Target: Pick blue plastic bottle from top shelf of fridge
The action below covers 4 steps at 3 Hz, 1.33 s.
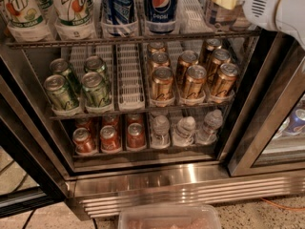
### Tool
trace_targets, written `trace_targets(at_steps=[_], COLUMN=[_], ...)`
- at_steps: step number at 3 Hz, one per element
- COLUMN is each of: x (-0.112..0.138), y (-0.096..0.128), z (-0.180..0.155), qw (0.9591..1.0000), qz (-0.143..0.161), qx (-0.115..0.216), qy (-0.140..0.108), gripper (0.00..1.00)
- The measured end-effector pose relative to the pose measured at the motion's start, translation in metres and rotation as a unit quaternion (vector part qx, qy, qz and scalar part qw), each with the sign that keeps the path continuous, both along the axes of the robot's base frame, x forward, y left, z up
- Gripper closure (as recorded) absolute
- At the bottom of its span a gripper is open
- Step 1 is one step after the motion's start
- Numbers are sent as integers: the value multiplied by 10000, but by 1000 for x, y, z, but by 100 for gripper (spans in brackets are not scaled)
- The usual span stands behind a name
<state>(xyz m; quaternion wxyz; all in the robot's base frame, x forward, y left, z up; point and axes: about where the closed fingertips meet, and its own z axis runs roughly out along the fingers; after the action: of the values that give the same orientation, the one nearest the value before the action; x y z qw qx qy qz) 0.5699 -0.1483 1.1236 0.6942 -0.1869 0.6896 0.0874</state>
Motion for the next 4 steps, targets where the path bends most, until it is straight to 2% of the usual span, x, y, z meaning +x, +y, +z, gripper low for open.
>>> trace_targets(at_steps=[1,2,3,4], x=[-36,-48,-48,-55], y=[6,0,1,17], z=[-34,-47,-47,-56], qw=[9983,9975,9975,9950], qz=[302,321,323,629], qx=[-295,-435,-436,-521], qy=[402,459,459,582], gripper=[100,100,100,100])
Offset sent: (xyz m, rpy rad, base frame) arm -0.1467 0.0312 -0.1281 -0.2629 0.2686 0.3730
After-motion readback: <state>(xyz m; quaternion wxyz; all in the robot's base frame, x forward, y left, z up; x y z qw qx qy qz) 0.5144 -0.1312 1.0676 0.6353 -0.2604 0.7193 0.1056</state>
